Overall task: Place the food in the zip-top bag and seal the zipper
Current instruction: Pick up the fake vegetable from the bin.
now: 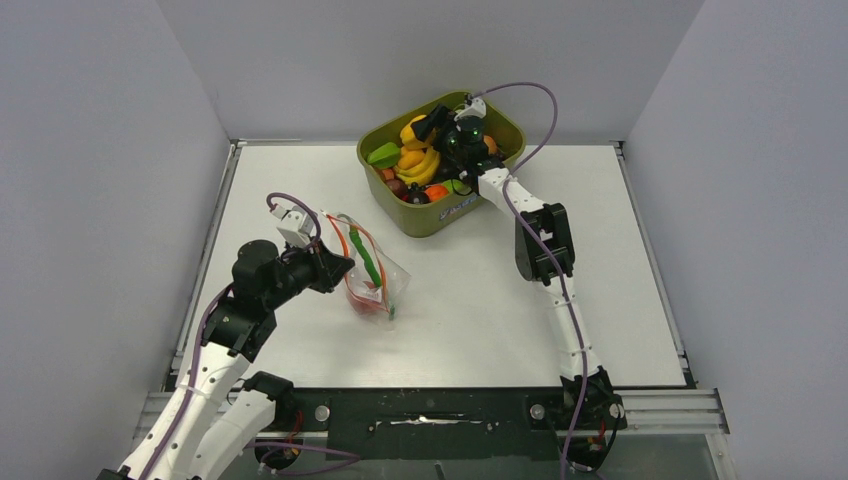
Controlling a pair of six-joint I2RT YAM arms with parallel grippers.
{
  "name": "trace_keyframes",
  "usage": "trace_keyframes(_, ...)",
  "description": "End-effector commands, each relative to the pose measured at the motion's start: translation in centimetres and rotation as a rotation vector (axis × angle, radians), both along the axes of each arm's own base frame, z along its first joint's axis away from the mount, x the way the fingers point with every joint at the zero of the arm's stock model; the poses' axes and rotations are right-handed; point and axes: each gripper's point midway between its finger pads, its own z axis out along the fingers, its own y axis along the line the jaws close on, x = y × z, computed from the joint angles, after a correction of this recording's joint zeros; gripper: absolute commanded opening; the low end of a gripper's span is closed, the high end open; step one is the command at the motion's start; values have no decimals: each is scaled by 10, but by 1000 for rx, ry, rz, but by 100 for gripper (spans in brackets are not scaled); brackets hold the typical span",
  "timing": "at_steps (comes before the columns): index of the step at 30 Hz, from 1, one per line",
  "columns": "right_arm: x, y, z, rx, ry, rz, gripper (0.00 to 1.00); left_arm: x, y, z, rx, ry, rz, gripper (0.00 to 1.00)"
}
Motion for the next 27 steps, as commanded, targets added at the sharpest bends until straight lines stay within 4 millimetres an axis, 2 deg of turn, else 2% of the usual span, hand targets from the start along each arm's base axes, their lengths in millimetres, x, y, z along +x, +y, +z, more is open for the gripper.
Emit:
trace_keyframes(1, 6, 1, 28, 13, -87, 15, 78, 2, -3, 16, -19, -65, -22, 0)
trace_keyframes(5, 4, -1, 40, 5, -115, 25, 66, 2, -3, 16, -18, -64, -21, 0)
trace_keyframes(9, -2, -4, 54, -1, -146, 32, 44, 3, -3, 15, -16, -61, -18, 0)
trace_keyframes(11, -4, -6, 60, -1, -155, 37, 37, 4, -3, 14, -16, -58, -18, 0)
trace_keyframes(19, -18, -12, 95, 2, -216, 67, 31, 5, -1, 13, -10, -55, -3, 0)
trace_keyframes(22, -27, -16, 116, 0, -254, 76, 29, 6, 0, 12, -9, -54, 5, 0)
trace_keyframes(27, -45, -25, 123, -7, -254, 85, 29, 5, 1, 11, -11, -49, 9, 0)
